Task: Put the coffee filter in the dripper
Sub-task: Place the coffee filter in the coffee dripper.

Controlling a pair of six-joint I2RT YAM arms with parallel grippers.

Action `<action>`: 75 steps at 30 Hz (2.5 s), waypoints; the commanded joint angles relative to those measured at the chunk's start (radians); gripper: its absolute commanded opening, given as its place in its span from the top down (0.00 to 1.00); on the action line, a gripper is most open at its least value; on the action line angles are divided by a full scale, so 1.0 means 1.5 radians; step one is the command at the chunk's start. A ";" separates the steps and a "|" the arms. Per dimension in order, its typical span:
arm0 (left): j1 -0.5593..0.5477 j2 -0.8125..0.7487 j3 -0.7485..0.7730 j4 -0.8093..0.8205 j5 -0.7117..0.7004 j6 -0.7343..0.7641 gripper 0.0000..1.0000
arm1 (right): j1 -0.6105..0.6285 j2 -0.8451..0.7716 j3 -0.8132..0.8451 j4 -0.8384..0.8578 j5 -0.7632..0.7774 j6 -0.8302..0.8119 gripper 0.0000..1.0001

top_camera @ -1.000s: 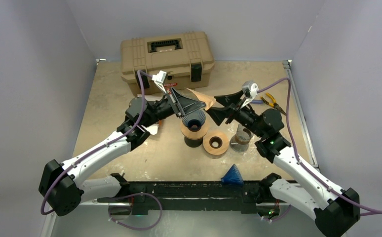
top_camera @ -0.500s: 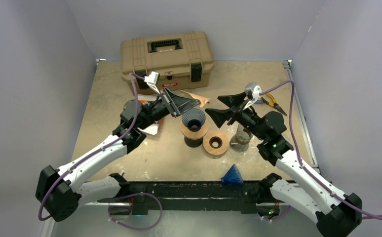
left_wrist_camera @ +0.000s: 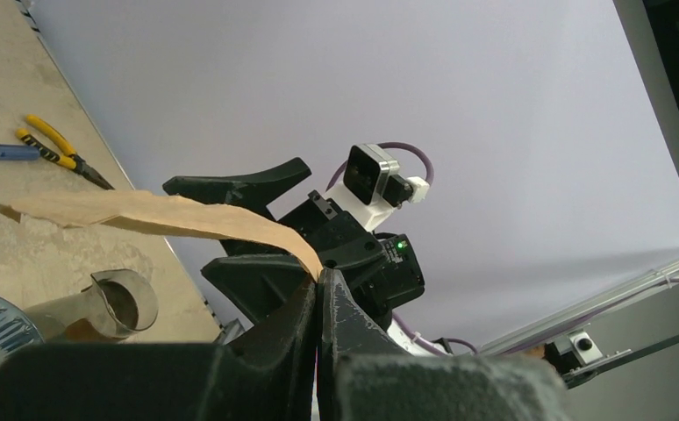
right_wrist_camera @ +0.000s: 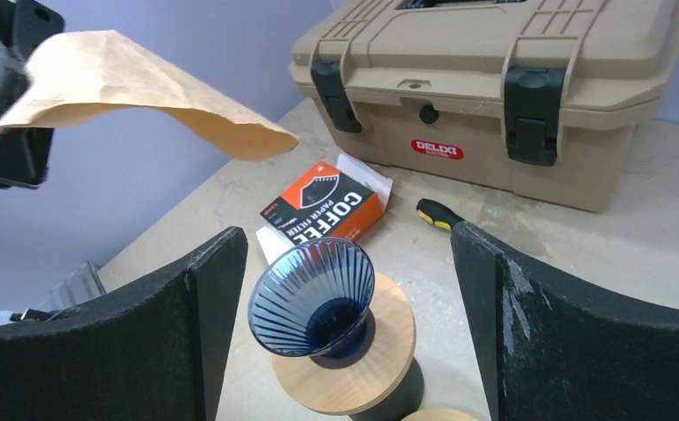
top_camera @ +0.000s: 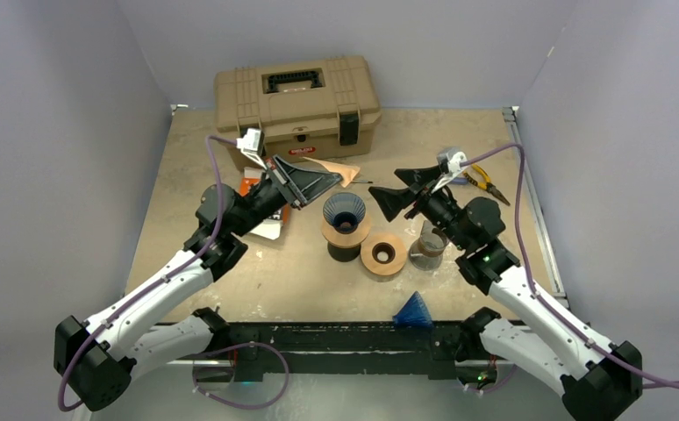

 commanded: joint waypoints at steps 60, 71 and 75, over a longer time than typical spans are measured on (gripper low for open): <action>0.004 0.018 -0.005 0.004 0.080 -0.019 1.00 | 0.048 0.113 0.068 0.163 -0.150 -0.014 1.00; 0.010 0.010 -0.018 -0.027 0.055 0.000 0.41 | 0.049 0.100 0.084 0.085 -0.135 -0.020 1.00; 0.017 -0.013 -0.006 -0.105 0.010 0.048 0.24 | 0.049 0.099 0.098 0.041 -0.129 -0.013 1.00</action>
